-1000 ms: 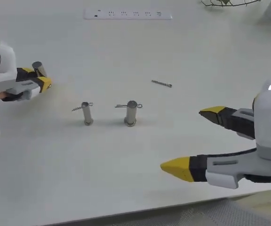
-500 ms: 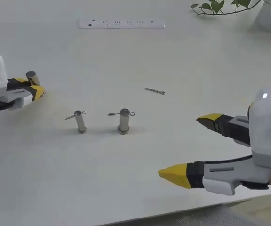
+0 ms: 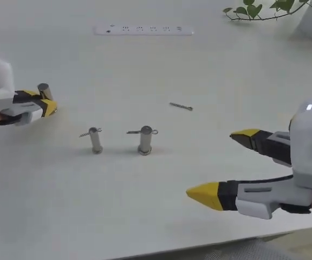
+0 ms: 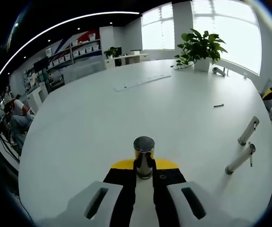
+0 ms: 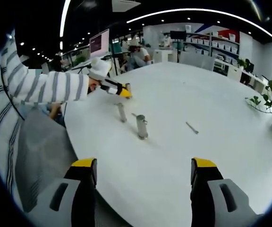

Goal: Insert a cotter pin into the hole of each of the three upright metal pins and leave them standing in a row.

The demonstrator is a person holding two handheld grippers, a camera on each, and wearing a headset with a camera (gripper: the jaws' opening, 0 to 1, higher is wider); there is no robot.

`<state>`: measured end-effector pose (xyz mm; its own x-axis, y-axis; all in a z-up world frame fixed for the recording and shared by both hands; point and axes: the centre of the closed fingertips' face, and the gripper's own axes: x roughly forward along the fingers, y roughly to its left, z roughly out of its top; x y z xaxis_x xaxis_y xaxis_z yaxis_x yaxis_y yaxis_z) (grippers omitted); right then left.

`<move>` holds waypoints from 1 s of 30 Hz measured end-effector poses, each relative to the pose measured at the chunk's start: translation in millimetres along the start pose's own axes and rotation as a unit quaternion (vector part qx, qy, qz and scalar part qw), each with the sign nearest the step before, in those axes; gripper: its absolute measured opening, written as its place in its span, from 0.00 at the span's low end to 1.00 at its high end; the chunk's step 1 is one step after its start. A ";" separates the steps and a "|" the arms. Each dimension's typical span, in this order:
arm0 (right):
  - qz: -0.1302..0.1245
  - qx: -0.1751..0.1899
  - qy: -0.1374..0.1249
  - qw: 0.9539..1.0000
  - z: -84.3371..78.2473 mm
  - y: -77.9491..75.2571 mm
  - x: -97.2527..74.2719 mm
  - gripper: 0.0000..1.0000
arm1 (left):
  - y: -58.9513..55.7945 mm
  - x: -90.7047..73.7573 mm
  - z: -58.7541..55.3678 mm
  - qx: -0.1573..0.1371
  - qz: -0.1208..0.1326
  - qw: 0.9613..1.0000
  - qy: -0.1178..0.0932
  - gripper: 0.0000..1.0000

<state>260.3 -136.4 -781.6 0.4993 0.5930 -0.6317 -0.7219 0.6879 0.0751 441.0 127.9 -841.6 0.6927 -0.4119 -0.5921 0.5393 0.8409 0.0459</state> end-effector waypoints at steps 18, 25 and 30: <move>0.013 -0.015 -0.011 1.000 3.3 5.9 0.4 0.83 | -13.8 -48.8 35.1 0.017 -0.022 0.999 -0.033 0.10; 0.018 -0.018 -0.013 1.000 3.2 7.2 -1.0 0.83 | -41.3 -74.1 46.5 0.031 -0.079 0.995 -0.048 0.10; 0.021 -0.020 -0.012 1.000 1.3 8.3 -1.7 0.83 | -66.9 -91.5 53.4 0.060 -0.128 0.988 -0.063 0.10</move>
<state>254.1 -131.1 -779.0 0.4784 0.6314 -0.6103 -0.7610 0.6449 0.0707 367.1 90.6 -747.5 0.5765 -0.6521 -0.4924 0.7518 0.6593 0.0070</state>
